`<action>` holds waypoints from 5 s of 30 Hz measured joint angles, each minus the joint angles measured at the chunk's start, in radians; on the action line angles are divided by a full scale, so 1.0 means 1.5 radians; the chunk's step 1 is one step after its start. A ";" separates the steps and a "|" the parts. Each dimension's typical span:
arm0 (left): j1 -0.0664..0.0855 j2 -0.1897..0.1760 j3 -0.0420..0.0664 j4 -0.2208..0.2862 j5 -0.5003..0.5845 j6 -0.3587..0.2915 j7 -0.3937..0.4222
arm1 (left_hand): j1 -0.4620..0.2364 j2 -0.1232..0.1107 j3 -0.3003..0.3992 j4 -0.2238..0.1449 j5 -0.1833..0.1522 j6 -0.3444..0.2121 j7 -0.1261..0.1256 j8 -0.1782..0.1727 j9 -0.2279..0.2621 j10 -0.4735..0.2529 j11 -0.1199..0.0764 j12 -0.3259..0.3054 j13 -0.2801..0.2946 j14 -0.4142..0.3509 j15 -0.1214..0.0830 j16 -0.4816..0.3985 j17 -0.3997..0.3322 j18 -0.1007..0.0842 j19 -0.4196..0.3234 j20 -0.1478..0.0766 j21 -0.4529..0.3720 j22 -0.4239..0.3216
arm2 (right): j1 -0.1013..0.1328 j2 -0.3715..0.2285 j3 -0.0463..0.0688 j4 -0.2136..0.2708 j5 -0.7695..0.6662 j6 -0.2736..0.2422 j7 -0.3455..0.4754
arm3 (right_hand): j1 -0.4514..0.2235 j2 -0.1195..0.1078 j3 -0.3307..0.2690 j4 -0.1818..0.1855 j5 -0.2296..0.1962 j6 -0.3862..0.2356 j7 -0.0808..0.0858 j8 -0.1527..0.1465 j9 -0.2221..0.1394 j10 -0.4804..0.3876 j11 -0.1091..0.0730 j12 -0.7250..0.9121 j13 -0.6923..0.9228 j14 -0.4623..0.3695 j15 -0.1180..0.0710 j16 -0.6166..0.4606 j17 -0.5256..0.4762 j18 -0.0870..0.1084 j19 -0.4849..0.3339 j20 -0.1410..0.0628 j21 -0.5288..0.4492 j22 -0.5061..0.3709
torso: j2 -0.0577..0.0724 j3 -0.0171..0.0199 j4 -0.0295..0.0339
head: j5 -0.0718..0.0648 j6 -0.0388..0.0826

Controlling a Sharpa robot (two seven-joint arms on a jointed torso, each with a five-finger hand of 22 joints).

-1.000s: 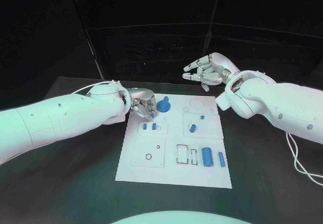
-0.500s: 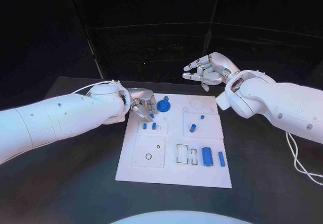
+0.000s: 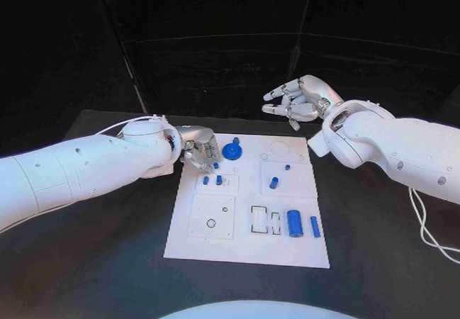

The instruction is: Assemble the parts on the task board

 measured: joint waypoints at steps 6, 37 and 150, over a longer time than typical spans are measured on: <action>0.004 -0.031 0.001 0.010 0.012 -0.018 0.000 | 0.003 0.003 -0.002 0.001 0.000 0.000 0.000 0.000 -0.001 -0.004 0.003 -0.006 0.000 0.000 0.000 0.000 -0.002 0.000 -0.002 0.002 -0.010 -0.006 | 0.000 -0.015 0.000 -0.006 -0.029 0.007 -0.017 | 0.065 0.008 0.020 -0.020 -0.011 0.032 -0.007 0.017 0.003 -0.073 -0.006 -0.184 -0.167 0.000 -0.007 -0.006 -0.003 0.000 0.000 0.000 -0.007 -0.009 | -0.001 -0.0001 0.0006 | 0.000 0.004; 0.003 -0.161 -0.007 0.147 0.824 -0.108 0.231 | 0.015 0.036 0.005 0.005 0.000 0.048 0.007 0.021 -0.001 0.029 -0.002 0.028 0.008 -0.113 0.008 -0.171 -0.274 0.025 -0.115 0.010 -0.252 -0.190 | -0.088 -0.070 -0.005 0.058 -0.481 0.073 -0.178 | 0.098 -0.038 0.084 -0.026 -0.033 0.070 -0.005 0.000 -0.003 -0.062 0.010 -0.469 -0.429 0.000 -0.002 -0.005 0.008 0.000 0.020 0.001 0.006 0.017 | 0.001 -0.0008 -0.0001 | -0.034 0.024; -0.002 -0.164 -0.008 0.121 0.897 -0.103 0.257 | 0.017 0.039 0.003 0.003 0.000 0.048 0.007 0.021 -0.002 0.029 -0.002 0.031 0.008 -0.118 0.008 -0.176 -0.283 0.025 -0.117 0.012 -0.258 -0.194 | -0.094 -0.127 -0.003 0.193 -0.554 0.057 -0.220 | 0.054 -0.098 0.418 -0.133 -0.091 0.153 -0.011 -0.025 0.000 0.048 0.014 -0.524 -0.554 0.000 -0.003 0.024 0.025 0.000 0.037 -0.003 0.082 0.112 | 0.000 -0.0008 -0.0004 | -0.038 0.016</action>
